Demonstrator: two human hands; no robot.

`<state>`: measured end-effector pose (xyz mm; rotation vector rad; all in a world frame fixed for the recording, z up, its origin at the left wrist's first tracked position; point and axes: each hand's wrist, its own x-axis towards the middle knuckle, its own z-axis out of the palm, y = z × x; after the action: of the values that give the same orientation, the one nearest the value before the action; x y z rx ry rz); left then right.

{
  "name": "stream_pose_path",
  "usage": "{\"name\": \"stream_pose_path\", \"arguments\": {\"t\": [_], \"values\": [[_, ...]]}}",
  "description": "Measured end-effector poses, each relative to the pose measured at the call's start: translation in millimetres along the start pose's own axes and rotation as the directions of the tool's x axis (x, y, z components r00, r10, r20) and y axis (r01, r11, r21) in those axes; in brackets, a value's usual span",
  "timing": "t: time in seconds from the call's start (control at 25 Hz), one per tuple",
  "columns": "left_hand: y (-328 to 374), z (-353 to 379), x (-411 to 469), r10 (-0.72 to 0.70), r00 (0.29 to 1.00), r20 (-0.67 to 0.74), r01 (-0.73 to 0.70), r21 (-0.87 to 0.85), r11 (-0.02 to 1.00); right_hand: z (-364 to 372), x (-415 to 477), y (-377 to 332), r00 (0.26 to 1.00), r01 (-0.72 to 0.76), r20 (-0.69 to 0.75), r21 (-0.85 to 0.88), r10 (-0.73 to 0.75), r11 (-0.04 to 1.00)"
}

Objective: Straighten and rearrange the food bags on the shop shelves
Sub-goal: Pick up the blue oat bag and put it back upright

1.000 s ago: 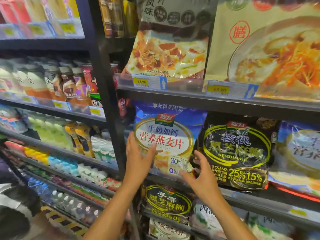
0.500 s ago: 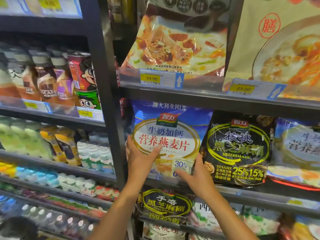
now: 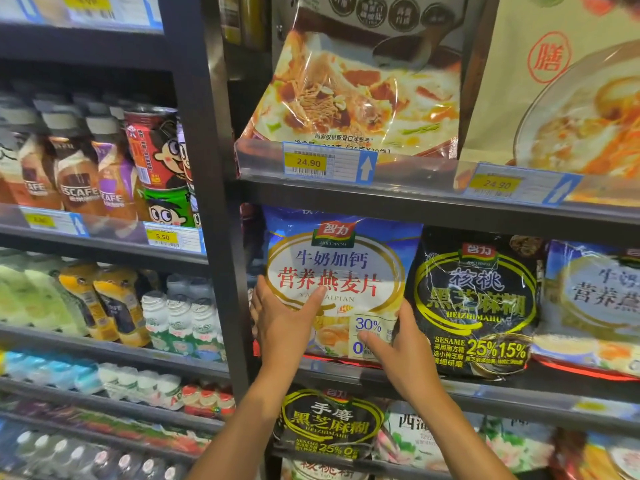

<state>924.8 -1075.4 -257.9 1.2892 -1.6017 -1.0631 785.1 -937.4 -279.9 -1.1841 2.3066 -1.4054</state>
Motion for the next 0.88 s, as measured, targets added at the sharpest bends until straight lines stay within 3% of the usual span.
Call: {"name": "stream_pose_path", "arguments": {"t": [0.36, 0.64, 0.88], "values": [[11.2, 0.0, 1.9, 0.007, 0.998, 0.055, -0.002, -0.087, 0.996, -33.8, -10.5, -23.3, 0.996, 0.055, -0.074, 0.093, -0.048, 0.994], [30.5, -11.0, 0.1, 0.075, 0.988, 0.136, -0.076, 0.007, 0.997, -53.3, -13.6, -18.9, 0.996, 0.022, -0.094, 0.158, -0.007, 0.987], [35.6, -25.4, -27.9, 0.06, 0.974, 0.217, -0.013, -0.213, 0.977, -93.0, -31.6, 3.4, 0.998, -0.045, -0.018, 0.358, 0.055, 0.933]]}}
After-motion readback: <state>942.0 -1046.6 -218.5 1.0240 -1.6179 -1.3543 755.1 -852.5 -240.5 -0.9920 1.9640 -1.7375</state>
